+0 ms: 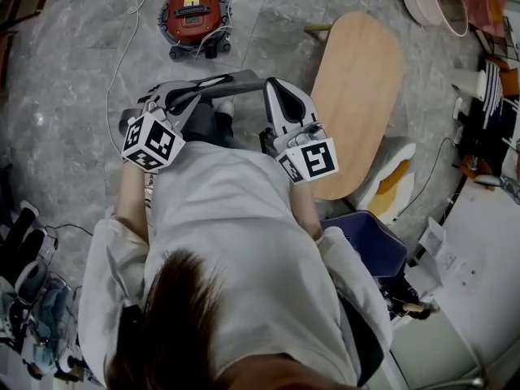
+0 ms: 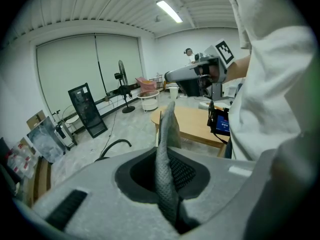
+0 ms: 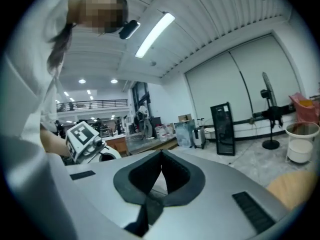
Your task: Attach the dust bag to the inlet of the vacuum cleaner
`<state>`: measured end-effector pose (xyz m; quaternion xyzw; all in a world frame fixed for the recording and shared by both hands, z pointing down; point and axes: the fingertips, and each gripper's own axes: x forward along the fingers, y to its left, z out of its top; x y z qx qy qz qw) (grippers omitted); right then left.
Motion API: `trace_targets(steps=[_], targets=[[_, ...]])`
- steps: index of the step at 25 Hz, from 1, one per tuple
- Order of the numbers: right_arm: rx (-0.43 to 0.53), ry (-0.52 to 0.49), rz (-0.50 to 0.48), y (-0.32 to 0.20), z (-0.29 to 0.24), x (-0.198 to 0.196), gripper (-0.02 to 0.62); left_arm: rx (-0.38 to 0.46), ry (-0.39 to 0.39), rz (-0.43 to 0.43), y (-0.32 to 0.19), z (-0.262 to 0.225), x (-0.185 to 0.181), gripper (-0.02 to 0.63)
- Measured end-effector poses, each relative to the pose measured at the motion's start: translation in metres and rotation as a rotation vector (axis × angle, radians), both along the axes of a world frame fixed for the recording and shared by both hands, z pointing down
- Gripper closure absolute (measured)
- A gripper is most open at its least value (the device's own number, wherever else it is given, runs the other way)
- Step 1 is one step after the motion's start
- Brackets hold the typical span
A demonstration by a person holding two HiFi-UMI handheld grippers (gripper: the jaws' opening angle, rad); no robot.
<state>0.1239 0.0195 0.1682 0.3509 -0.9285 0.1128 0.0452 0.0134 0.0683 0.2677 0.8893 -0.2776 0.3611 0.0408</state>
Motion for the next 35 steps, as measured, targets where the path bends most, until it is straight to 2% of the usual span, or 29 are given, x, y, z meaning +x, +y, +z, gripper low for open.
trace_targets(steps=[2, 4, 12, 14, 16, 19, 21, 24, 26, 31, 35], targets=[[0.035, 0.028, -0.079, 0.002, -0.003, -0.016, 0.592, -0.007, -0.004, 0.019, -0.005, 0.002, -0.004, 0.568], [0.038, 0.038, -0.118, -0.001, -0.006, -0.028, 0.592, -0.015, -0.009, 0.039, -0.011, 0.003, -0.01, 0.568], [-0.042, 0.061, -0.097, -0.029, 0.009, -0.05, 0.587, -0.038, -0.02, 0.133, -0.039, 0.017, -0.029, 0.568], [-0.066, 0.079, -0.119, -0.034, 0.018, -0.057, 0.524, -0.042, -0.018, 0.162, -0.044, 0.022, -0.031, 0.568], [-0.077, 0.121, -0.16, -0.038, 0.031, -0.068, 0.506, -0.044, -0.017, 0.195, -0.048, 0.031, -0.033, 0.568], [-0.13, 0.22, -0.297, -0.038, 0.069, -0.089, 0.44, -0.05, -0.019, 0.24, -0.056, 0.053, -0.035, 0.568], [-0.16, 0.329, -0.416, -0.034, 0.103, -0.103, 0.405, -0.056, -0.02, 0.261, -0.06, 0.072, -0.035, 0.568], [-0.136, 0.543, -0.577, -0.03, 0.15, -0.112, 0.405, -0.07, -0.02, 0.275, -0.064, 0.096, -0.032, 0.568], [-0.118, 0.652, -0.659, -0.028, 0.176, -0.109, 0.405, -0.084, -0.017, 0.273, -0.066, 0.109, -0.028, 0.568], [-0.054, 0.805, -0.769, -0.032, 0.224, -0.095, 0.513, -0.103, -0.038, 0.261, -0.073, 0.141, -0.018, 0.568], [-0.024, 0.875, -0.846, -0.03, 0.27, -0.089, 0.554, -0.113, -0.084, 0.257, -0.074, 0.182, -0.014, 0.568]])
